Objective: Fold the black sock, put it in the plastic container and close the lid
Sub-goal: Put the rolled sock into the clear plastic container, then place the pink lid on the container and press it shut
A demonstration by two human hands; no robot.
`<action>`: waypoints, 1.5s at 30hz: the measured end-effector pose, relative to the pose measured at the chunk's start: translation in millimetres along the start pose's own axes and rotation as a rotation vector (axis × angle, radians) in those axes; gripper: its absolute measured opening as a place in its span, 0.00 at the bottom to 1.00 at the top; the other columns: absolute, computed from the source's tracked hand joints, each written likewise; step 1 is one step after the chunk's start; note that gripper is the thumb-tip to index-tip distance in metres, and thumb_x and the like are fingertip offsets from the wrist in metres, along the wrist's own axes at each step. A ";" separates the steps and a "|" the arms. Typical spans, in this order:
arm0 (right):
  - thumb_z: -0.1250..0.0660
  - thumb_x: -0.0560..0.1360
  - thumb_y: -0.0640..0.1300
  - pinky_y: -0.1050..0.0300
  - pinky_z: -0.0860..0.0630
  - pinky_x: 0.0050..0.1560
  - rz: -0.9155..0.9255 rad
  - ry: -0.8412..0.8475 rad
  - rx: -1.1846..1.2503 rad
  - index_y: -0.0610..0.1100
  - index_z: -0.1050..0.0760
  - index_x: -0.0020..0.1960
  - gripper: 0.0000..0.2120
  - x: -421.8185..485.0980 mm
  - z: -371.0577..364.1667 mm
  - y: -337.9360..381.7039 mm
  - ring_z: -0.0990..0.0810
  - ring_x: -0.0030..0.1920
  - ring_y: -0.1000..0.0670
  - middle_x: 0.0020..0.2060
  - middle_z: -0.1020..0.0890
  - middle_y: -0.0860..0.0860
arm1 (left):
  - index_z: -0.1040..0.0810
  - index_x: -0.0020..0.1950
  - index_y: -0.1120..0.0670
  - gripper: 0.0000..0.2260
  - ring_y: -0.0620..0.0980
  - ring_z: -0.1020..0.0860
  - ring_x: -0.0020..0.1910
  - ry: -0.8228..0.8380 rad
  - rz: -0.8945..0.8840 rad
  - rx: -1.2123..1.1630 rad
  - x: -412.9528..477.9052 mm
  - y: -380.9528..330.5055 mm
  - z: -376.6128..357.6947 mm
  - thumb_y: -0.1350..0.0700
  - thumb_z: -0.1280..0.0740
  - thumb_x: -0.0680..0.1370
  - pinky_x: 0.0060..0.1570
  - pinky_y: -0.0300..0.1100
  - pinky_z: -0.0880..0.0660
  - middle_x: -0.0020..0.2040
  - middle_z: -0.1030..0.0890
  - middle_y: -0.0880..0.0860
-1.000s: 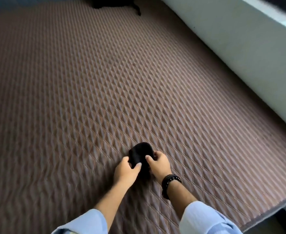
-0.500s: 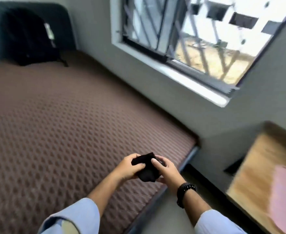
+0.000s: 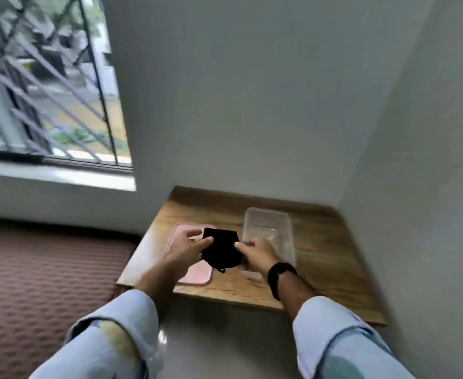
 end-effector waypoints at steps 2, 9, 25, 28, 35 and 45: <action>0.32 0.80 0.41 0.58 0.23 0.32 -0.044 -0.045 0.056 0.45 0.27 0.35 0.14 0.0 44.1 -5.5 0.19 0.37 0.46 0.38 0.20 0.44 | 0.18 0.63 0.61 0.14 0.51 0.14 0.39 -0.003 -0.031 0.048 10.2 -16.3 -40.8 0.61 0.25 0.78 0.31 0.40 0.19 0.54 0.14 0.65; 0.31 0.79 0.40 0.46 0.14 0.47 -0.088 -0.310 -0.024 0.33 0.20 0.44 0.10 40.8 118.3 -16.3 0.14 0.47 0.39 0.44 0.16 0.38 | 0.25 0.71 0.59 0.21 0.59 0.15 0.58 0.057 -0.029 0.307 76.5 -29.9 -125.4 0.66 0.29 0.78 0.57 0.55 0.15 0.60 0.15 0.63; 0.36 0.79 0.36 0.51 0.23 0.45 -0.058 -0.265 -0.944 0.41 0.23 0.56 0.07 124.1 83.2 -18.4 0.16 0.52 0.41 0.52 0.16 0.44 | 0.28 0.67 0.50 0.13 0.51 0.23 0.43 0.088 -0.298 1.064 127.0 -12.3 -177.3 0.54 0.43 0.84 0.43 0.43 0.28 0.53 0.19 0.57; 0.37 0.79 0.37 0.53 0.26 0.40 -0.037 -0.284 -1.013 0.44 0.21 0.51 0.07 116.3 76.7 -2.9 0.16 0.50 0.43 0.47 0.16 0.48 | 0.26 0.69 0.48 0.15 0.50 0.21 0.43 -0.013 -0.403 0.919 118.7 -30.2 -151.4 0.53 0.46 0.85 0.43 0.48 0.21 0.50 0.17 0.51; 0.39 0.81 0.44 0.51 0.22 0.40 0.558 -0.070 -0.751 0.45 0.21 0.53 0.08 93.2 -44.7 53.9 0.17 0.44 0.42 0.45 0.15 0.44 | 0.26 0.74 0.52 0.18 0.60 0.21 0.66 -0.311 -0.041 0.938 109.5 18.2 -2.4 0.57 0.38 0.83 0.62 0.54 0.22 0.71 0.22 0.57; 0.36 0.78 0.45 0.57 0.25 0.56 -0.224 -0.001 -0.279 0.37 0.23 0.63 0.17 111.2 -106.0 -52.1 0.19 0.61 0.40 0.61 0.17 0.42 | 0.23 0.68 0.58 0.16 0.67 0.22 0.66 -0.416 0.262 0.942 95.8 67.1 83.4 0.61 0.39 0.81 0.65 0.57 0.24 0.66 0.20 0.63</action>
Point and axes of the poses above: each hand's wrist, its own x-axis towards the middle knuckle, its own z-axis out of the back of the hand, y = z × x, the point moved 6 cm from there along x, towards the middle knuckle
